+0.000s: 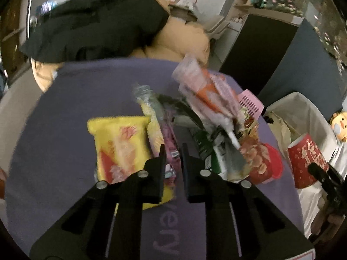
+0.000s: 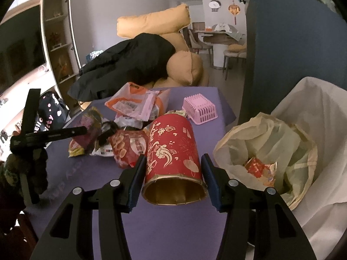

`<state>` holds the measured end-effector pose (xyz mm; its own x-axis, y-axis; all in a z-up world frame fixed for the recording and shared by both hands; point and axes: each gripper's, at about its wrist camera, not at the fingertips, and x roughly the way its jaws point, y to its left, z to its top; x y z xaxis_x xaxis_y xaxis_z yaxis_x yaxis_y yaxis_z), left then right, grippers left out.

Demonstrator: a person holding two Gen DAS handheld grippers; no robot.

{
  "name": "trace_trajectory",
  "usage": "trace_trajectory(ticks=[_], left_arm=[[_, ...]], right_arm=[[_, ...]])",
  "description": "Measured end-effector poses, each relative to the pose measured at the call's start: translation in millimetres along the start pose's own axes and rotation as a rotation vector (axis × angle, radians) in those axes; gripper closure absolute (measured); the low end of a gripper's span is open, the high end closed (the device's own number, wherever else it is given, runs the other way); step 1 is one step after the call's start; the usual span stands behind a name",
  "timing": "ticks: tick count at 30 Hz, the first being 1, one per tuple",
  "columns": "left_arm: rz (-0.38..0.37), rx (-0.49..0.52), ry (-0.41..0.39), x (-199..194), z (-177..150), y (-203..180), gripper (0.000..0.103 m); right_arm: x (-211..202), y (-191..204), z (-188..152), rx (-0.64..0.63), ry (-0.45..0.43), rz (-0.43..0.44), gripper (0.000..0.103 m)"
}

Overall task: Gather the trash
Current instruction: 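Drop the wrapper from the left tool and the red cup from the right tool into the yellow bag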

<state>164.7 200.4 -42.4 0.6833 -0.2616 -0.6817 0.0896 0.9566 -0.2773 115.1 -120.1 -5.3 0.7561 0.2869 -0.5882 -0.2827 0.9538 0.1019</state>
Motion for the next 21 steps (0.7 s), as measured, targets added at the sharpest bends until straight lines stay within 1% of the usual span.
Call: trace_trajectory(ticks=[4,8,11,13,17,21], left_arm=[[-0.001,0.053,-0.067,-29,11,-10,0.092],[-0.019,0.108,-0.131,-57,26,-32,0.092],[-0.046,0.158,-0.167,-73,36,-56,0.092],[-0.068,0.207,-0.19,-80,42,-79,0.092],[-0.119,0.284,-0.219,-87,52,-121,0.092],[-0.173,0.347,-0.228,-81,59,-161,0.092]], right_arm=[[-9,-2,8,0.0,-0.026,0.012,0.054],[-23,1,21,-0.038,-0.07,0.005,0.054],[-35,-1,36,-0.058,-0.108,0.006,0.054],[-45,-7,47,-0.061,-0.131,0.007,0.054],[-69,-22,69,-0.083,-0.186,-0.044,0.054],[-90,-40,79,-0.087,-0.219,-0.09,0.054]])
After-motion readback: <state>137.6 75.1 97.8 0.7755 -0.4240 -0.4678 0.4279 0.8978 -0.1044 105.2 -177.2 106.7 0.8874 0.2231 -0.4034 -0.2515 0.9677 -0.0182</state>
